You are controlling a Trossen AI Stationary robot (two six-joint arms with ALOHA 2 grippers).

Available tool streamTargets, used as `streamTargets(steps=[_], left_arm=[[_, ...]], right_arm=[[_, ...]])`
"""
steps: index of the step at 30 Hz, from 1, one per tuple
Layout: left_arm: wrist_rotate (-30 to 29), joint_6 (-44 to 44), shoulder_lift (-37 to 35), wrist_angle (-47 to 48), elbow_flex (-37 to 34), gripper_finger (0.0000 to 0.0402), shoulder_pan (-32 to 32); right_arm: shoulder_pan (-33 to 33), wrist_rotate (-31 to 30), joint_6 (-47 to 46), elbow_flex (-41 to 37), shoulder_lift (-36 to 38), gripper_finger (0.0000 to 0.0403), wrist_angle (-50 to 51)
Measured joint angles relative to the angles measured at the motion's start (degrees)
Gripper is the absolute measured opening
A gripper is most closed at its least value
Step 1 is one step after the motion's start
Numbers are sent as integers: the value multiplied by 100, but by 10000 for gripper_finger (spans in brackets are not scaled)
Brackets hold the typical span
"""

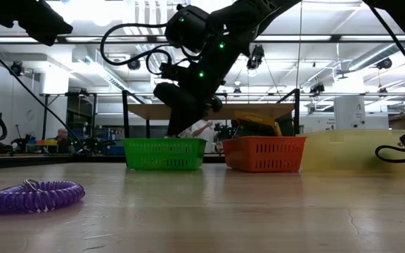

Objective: Pick & Place Office Desk Supplies
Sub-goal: Put the purple spring rubber band into the green bin

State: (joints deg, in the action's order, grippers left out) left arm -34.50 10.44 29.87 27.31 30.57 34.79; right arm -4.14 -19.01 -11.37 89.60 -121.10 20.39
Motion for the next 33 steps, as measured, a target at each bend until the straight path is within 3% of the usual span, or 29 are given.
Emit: streamTargets(steps=[19,33], left_arm=[[1,0,0,-1,0,141,-1],[2,0,0,0,0,141,1]], right_arm=[[18,-2,30,9,45,86,-1],[516,-62,258,725,199,88,21]])
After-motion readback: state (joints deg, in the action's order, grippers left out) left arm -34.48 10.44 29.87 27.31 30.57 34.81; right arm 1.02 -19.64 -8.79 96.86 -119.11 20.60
